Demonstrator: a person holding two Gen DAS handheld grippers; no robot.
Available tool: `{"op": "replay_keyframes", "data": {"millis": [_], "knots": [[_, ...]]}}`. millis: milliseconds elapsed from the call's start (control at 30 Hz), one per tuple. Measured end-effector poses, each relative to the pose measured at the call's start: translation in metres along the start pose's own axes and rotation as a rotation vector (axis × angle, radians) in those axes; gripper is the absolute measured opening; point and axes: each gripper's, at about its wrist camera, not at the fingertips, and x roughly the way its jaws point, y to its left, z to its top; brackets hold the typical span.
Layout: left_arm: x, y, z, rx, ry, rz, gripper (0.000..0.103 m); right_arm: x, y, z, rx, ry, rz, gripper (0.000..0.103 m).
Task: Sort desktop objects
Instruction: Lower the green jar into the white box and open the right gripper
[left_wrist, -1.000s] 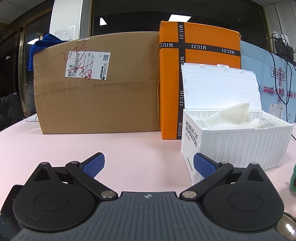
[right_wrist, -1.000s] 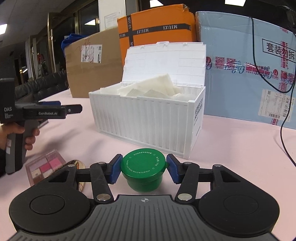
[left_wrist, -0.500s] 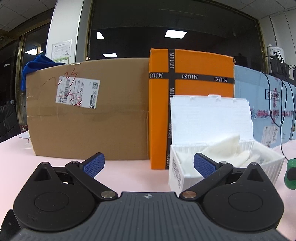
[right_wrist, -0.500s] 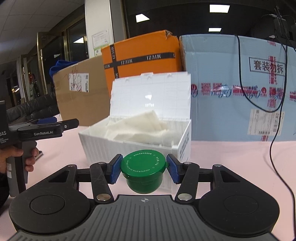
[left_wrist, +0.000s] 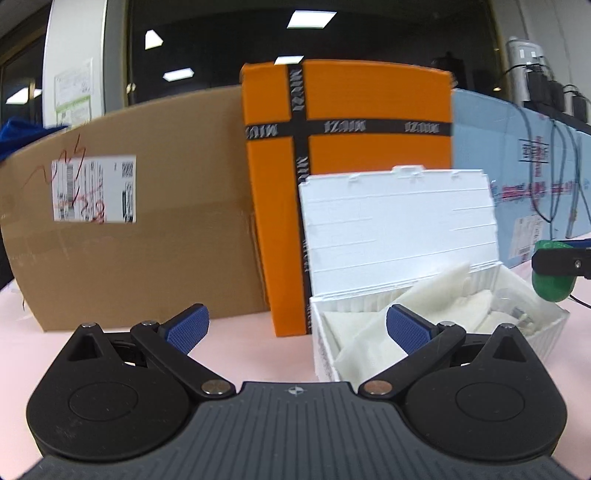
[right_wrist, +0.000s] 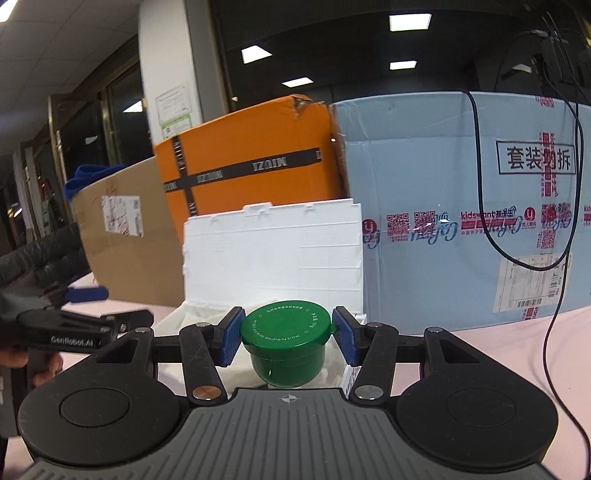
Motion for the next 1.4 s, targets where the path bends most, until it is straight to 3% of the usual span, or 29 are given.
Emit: {"op": "replay_keyframes", "data": {"millis": [333, 567, 733, 933, 1200, 1400], "knots": [[0.015, 0.017, -0.012, -0.071, 0.063, -0.035, 0.103, 0.055, 0.014, 0.002, 0.025, 0.073, -0.022, 0.049], [0.018, 0.013, -0.013, -0.065, 0.080, -0.034, 0.103, 0.078, 0.027, -0.004, -0.047, 0.127, -0.076, 0.049], [0.021, 0.011, -0.014, -0.057, 0.091, -0.031, 0.103, 0.080, 0.024, -0.009, -0.059, 0.145, -0.075, 0.050], [0.021, 0.010, -0.013, -0.063, 0.092, -0.028, 0.103, 0.067, 0.019, -0.006, -0.022, 0.097, -0.045, 0.070], [0.022, 0.010, -0.013, -0.064, 0.093, -0.021, 0.103, 0.065, 0.016, -0.007, -0.074, 0.089, -0.163, 0.070], [0.023, 0.011, -0.015, -0.064, 0.097, -0.017, 0.103, 0.067, 0.023, -0.012, -0.135, 0.107, -0.185, 0.070]]}}
